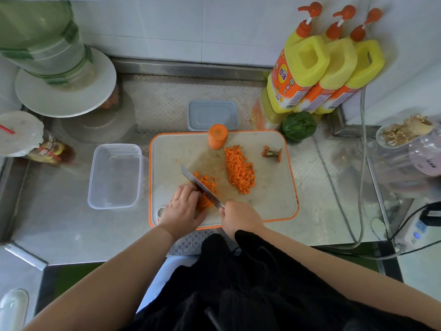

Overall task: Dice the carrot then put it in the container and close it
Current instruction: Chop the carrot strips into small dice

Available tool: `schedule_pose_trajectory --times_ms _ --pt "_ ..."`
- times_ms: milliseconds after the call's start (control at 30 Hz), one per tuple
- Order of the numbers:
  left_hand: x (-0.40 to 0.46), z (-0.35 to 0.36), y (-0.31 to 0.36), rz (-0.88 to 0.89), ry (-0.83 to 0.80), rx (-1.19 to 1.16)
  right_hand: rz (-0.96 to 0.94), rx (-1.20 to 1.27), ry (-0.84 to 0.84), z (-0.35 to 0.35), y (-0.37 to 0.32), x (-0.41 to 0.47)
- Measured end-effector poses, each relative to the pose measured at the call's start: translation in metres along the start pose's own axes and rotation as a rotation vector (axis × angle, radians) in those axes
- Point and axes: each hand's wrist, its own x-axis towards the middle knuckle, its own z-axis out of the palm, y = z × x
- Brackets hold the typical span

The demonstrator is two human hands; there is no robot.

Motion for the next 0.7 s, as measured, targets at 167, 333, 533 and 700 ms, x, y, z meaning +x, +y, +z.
schedule_pose_trajectory --times_ms 167,333,533,700 --pt "0.0 0.003 0.001 -0.005 0.028 -0.001 0.022 0.021 -0.012 0.008 -0.003 0.009" --pt "-0.001 0.003 0.004 -0.016 0.029 -0.005 0.031 0.063 -0.01 0.022 -0.001 0.012" --pt "-0.004 0.004 0.007 -0.029 0.066 0.028 0.041 0.183 -0.028 0.006 0.004 0.022" --pt "-0.008 0.005 0.016 -0.073 0.097 0.064 0.036 0.182 -0.003 0.001 0.006 0.015"
